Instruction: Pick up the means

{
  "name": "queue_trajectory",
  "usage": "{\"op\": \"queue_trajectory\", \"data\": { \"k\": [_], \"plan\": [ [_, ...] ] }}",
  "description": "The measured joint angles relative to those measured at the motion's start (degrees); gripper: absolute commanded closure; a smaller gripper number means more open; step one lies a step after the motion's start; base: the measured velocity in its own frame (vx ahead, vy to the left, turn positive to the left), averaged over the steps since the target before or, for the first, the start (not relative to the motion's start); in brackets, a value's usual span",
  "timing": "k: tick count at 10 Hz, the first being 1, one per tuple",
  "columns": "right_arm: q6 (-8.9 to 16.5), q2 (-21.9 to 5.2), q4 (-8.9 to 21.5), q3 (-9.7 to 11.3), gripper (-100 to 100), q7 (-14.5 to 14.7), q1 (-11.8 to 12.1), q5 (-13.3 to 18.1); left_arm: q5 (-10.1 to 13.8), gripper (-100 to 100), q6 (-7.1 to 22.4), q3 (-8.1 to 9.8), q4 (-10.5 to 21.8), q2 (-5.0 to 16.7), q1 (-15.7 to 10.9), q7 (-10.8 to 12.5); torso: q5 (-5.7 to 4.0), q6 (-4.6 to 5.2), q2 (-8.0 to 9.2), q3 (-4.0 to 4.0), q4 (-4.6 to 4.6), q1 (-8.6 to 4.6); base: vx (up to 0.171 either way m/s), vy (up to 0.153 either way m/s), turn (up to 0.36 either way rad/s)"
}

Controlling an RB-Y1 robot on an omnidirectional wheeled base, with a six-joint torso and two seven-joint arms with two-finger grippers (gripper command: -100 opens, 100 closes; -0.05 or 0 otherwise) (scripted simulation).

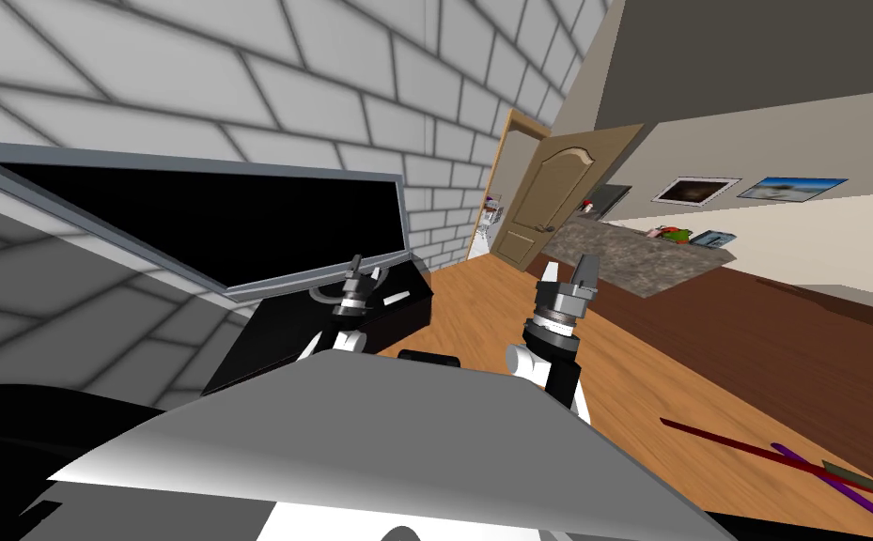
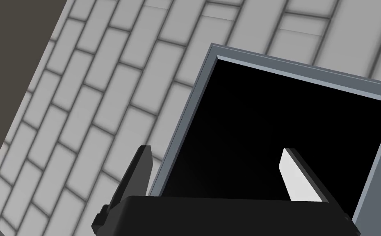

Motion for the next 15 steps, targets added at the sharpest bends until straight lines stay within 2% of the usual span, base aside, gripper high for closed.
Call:
{"op": "queue_trajectory", "data": {
  "k": [4,6,7,9,11,12,14,15],
  "plan": [
    [0.0,0.0,0.0,0.0,0,0.0,0.0,0.0,4.0,-100,6.1,0.89,3.9,3.3,-0.3,0.5,0.01,0.01,-0.02,-0.01,-0.01,0.0,0.054,-0.039,-0.072],
    [0.0,0.0,0.0,0.0,0,0.0,0.0,0.0,5.6,-100,7.6,1.0,7.5,4.4,-1.0,0.5,0.02,0.01,-0.01,-0.01,0.0,0.06,0.068,-0.033,-0.132],
    [0.0,0.0,0.0,0.0,0,0.0,0.0,0.0,7.3,-100,8.5,1.37,9.8,5.9,-1.0,0.7,0.01,0.02,-0.09,-0.05,-0.02,0.05,0.065,-0.023,-0.039],
    [0.0,0.0,0.0,0.0,0,0.0,0.0,0.0,9.4,-100,12.7,2.15,11.5,7.5,-1.9,0.8,0.01,0.01,-0.06,-0.04,-0.02,0.01,0.058,-0.038,-0.064],
    [0.0,0.0,0.0,0.0,0,0.0,0.0,0.0,11.1,-100,15.5,2.39,13.8,8.4,-2.1,0.6,0.01,0.01,-0.01,-0.01,0.0,0.05,0.05,-0.021,-0.088],
    [0.0,0.0,0.0,0.0,0,0.0,0.0,0.0,12.0,-100,16.2,2.54,15.4,9.4,-2.3,0.8,0.02,-0.01,0.01,0.0,0.0,0.08,0.066,-0.029,-0.093],
    [0.0,0.0,0.0,0.0,0,0.0,0.0,0.0,15.3,-100,18.4,3.0,20.3,12.1,-3.1,1.2,0.01,0.01,-0.12,-0.07,-0.03,0.05,0.081,-0.028,-0.125],
    [0.0,0.0,0.0,0.0,0,0.0,0.0,0.0,16.2,-100,19.7,3.16,21.4,12.7,-3.0,1.2,0.01,-0.02,-0.08,-0.05,-0.02,0.06,0.067,-0.034,-0.098]
  ]
}}
